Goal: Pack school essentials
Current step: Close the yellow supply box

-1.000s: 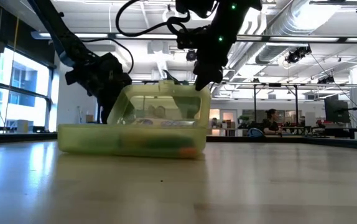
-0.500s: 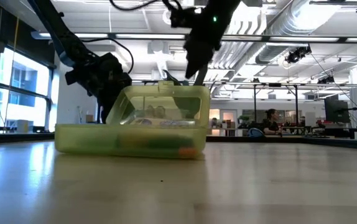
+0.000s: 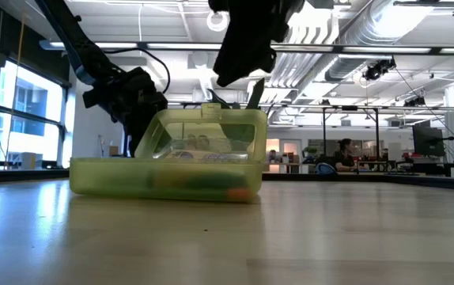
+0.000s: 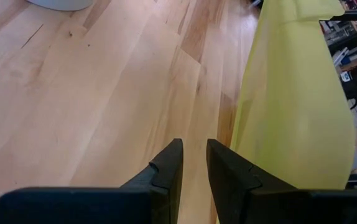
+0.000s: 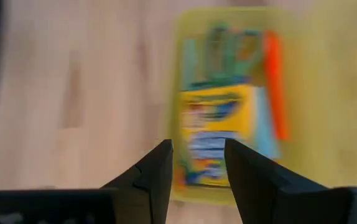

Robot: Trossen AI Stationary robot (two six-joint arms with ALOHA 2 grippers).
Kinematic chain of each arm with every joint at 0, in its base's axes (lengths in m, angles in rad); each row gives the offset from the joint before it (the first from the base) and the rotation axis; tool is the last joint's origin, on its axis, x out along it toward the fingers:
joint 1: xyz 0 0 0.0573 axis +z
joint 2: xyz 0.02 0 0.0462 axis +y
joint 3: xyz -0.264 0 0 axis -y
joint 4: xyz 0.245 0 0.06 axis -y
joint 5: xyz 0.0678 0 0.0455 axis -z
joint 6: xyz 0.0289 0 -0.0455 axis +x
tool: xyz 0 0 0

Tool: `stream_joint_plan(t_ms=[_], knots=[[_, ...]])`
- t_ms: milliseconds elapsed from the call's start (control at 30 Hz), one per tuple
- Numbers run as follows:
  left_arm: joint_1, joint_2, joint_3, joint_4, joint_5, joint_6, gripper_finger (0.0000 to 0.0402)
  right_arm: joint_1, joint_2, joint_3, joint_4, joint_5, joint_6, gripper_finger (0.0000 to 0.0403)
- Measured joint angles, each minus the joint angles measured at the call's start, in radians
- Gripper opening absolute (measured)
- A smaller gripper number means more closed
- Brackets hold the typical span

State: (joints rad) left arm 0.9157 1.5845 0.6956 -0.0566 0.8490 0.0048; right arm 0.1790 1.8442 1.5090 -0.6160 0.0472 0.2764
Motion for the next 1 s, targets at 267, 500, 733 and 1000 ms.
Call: stream_joint_plan(t_ms=[267,500,733,1000], knots=[[0.000,0.000,0.000,0.001,-0.003,0.012,0.0062,0.086,0.000,-0.140,0.283,-0.047,0.083,0.0129],[0.000,0.000,0.000,0.001,-0.007,0.017,0.0062,0.104,0.000,-0.278,0.552,-0.098,0.195,0.0051],[-0.001,0.000,0.000,0.001,-0.007,0.017,0.0062,0.124,0.071,-0.303,0.656,-0.097,0.221,0.0012],[-0.002,0.000,0.000,0.001,-0.007,0.014,0.0062,0.115,0.153,-0.285,0.628,-0.050,0.242,0.0004]])
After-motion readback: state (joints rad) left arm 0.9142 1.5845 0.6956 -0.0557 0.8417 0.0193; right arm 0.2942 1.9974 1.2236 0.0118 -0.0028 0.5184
